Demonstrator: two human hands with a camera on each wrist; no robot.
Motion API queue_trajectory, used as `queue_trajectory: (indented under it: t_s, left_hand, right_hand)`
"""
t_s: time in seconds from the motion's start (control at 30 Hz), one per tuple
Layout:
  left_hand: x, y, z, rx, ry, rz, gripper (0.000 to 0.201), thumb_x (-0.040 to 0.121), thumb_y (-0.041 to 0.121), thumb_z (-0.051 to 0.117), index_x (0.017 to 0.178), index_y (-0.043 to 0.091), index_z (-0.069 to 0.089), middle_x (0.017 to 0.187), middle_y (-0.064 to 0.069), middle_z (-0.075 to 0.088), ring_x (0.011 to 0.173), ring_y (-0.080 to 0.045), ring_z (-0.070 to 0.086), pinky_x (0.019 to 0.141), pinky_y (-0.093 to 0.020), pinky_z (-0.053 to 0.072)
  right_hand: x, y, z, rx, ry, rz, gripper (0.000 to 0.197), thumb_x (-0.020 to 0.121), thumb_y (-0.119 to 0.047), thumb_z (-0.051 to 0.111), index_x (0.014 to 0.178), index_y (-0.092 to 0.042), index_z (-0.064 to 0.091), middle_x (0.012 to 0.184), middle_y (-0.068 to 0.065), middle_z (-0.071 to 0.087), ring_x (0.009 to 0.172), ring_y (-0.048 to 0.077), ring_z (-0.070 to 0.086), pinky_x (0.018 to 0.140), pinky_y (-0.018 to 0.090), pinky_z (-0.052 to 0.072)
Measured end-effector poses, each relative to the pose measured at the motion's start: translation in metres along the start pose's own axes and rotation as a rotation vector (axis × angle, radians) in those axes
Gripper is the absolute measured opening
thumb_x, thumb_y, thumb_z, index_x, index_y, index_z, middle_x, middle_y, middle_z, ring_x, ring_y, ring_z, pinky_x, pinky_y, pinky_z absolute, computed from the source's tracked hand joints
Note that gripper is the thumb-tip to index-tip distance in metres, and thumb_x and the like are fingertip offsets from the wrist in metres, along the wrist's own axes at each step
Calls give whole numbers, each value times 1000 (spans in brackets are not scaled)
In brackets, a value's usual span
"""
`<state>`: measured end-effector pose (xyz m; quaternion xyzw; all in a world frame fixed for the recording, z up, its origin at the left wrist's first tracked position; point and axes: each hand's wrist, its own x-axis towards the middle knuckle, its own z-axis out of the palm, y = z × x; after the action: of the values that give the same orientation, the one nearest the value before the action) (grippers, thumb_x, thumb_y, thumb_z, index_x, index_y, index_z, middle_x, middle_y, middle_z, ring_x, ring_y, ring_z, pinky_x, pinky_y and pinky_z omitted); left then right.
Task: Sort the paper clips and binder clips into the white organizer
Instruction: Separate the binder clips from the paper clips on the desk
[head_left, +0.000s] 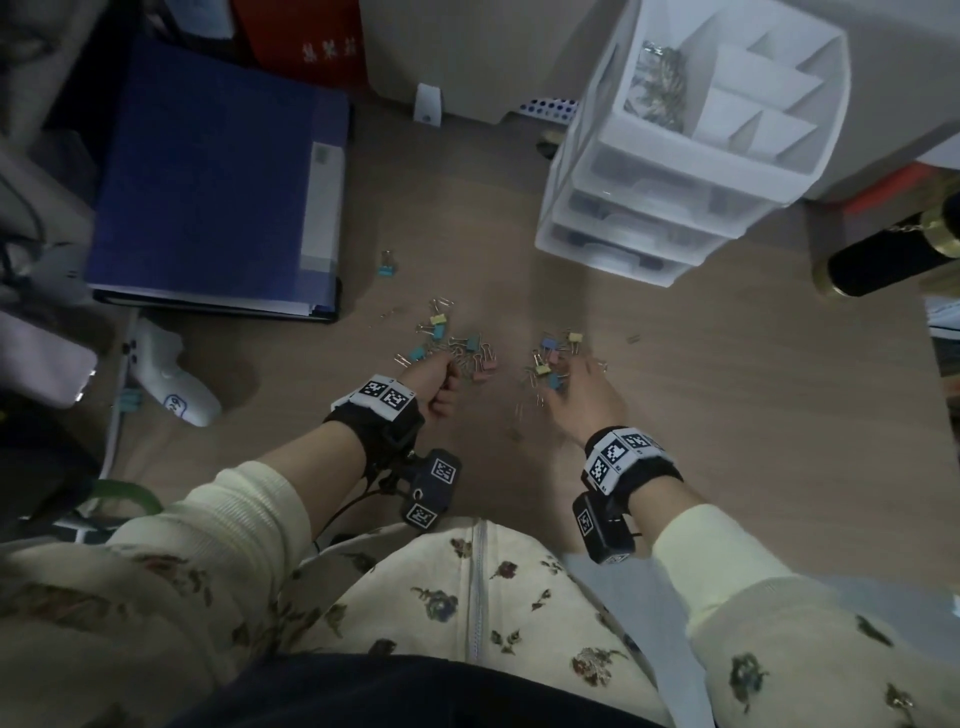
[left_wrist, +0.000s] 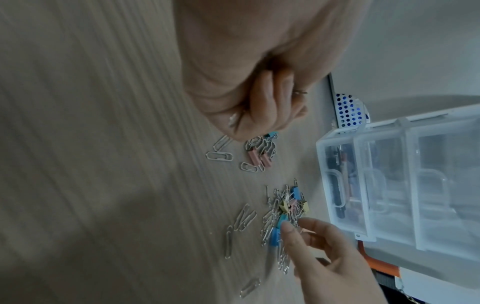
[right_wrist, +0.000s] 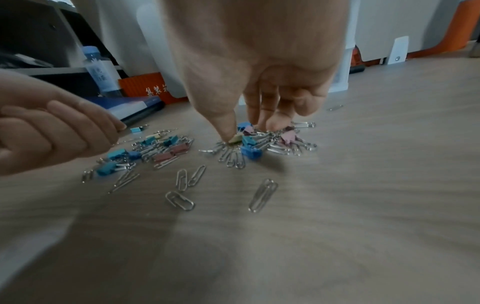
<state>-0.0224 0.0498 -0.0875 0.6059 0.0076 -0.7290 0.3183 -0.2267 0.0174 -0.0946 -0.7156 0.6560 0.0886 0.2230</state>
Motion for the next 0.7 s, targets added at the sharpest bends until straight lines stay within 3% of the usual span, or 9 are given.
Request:
queue_trajectory:
  t_s: [0.1, 0.17, 0.3, 0.4, 0.5, 0.6, 0.7]
  left_hand:
    - [5, -1, 3, -11, 10, 1, 33, 97, 23, 36, 64, 19, 36, 35, 9, 34, 24, -4, 23, 28, -10, 14]
    - [8, -2, 3, -12, 23, 6, 32, 96, 22, 36, 64, 19, 37, 36, 8, 35, 24, -4, 24, 28, -10, 14]
    - [13, -4, 4, -33, 56, -16, 29, 92, 18, 38, 63, 18, 37, 37, 7, 36, 25, -5, 24, 29, -9, 15]
    - [15, -2, 8, -31, 69, -30, 28, 91, 17, 37, 63, 19, 37, 37, 7, 36, 25, -5, 23, 29, -9, 15]
    - [13, 2, 13, -21, 61, -27, 30, 91, 15, 36, 62, 18, 35, 36, 7, 37, 25, -4, 22, 28, -10, 14]
    - [14, 5, 16, -44, 49, -32, 29, 90, 15, 37, 62, 19, 36, 38, 7, 36, 26, -4, 22, 28, -10, 14]
    - [16, 8, 17, -45, 53, -42, 30, 92, 17, 37, 62, 20, 36, 39, 8, 38, 27, -4, 23, 29, -11, 15]
  right_hand:
    - [3, 1, 6, -29, -52, -28, 59, 92, -43, 51, 141, -14, 33, 151, 12, 27, 131, 30, 41, 90, 41, 46]
    - [5, 0, 9, -28, -67, -51, 55, 94, -37, 50, 141, -14, 34, 147, 13, 33, 136, 31, 33, 93, 44, 46]
    - [8, -2, 10, -17, -40, -103, 43, 94, -29, 48, 131, -7, 44, 125, 14, 54, 114, 34, 51, 90, 43, 47]
    - [10, -9, 3, -28, -20, -173, 37, 95, -30, 45, 121, -5, 50, 115, 13, 58, 104, 33, 56, 93, 45, 44]
    - [18, -23, -10, 68, 12, -238, 27, 95, -28, 46, 111, -8, 55, 110, 10, 60, 99, 29, 58, 82, 36, 44]
    - [32, -36, -20, 165, 16, -302, 27, 96, -30, 47, 114, -12, 56, 112, 6, 61, 101, 23, 58, 79, 29, 42]
    - [41, -34, -25, 157, 23, -308, 31, 97, -32, 45, 121, -16, 53, 115, 4, 61, 102, 23, 58, 80, 32, 44]
